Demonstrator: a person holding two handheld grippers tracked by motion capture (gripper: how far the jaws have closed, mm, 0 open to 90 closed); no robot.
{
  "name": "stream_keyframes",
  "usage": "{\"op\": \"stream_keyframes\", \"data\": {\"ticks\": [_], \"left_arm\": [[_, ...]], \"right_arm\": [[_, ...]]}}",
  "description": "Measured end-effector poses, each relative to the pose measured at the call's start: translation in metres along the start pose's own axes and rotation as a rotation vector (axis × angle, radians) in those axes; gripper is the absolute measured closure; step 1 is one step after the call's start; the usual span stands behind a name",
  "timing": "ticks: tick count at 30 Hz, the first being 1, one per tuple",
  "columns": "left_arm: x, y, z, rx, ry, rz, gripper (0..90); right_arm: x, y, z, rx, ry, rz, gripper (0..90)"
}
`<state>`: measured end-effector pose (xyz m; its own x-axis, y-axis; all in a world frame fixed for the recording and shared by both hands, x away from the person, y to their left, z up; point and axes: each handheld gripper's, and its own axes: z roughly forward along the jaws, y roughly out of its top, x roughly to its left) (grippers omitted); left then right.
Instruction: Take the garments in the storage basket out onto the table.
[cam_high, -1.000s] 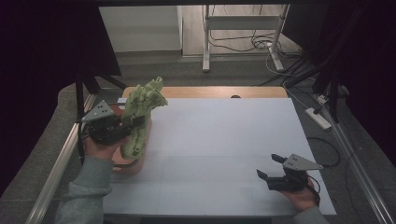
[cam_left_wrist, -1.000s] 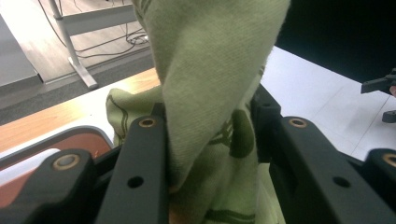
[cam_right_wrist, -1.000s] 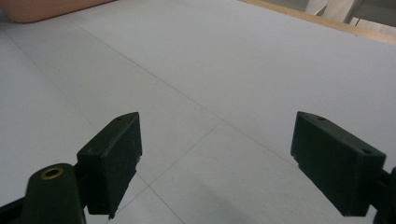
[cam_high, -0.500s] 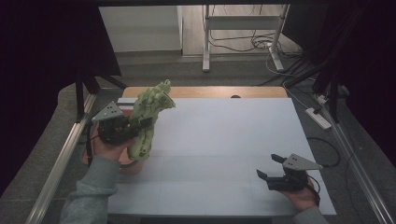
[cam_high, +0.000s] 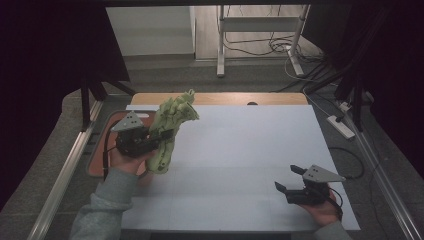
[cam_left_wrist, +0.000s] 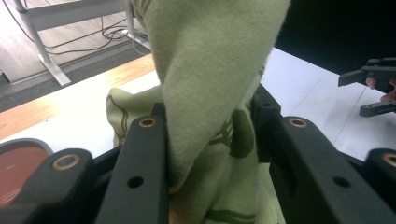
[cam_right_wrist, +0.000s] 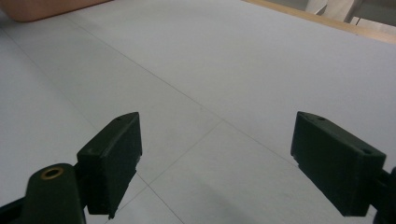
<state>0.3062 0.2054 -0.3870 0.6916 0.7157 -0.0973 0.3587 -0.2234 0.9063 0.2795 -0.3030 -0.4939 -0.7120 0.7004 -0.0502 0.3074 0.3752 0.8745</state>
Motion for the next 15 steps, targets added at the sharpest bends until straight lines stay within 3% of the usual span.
{"op": "stream_keyframes", "data": {"ticks": [15], "left_arm": [[-0.007,0.001,0.011,0.007,-0.024,0.006,66.7]], "right_arm": [[0.0,0.0,0.0,0.001,0.0,0.0,17.0]]}}
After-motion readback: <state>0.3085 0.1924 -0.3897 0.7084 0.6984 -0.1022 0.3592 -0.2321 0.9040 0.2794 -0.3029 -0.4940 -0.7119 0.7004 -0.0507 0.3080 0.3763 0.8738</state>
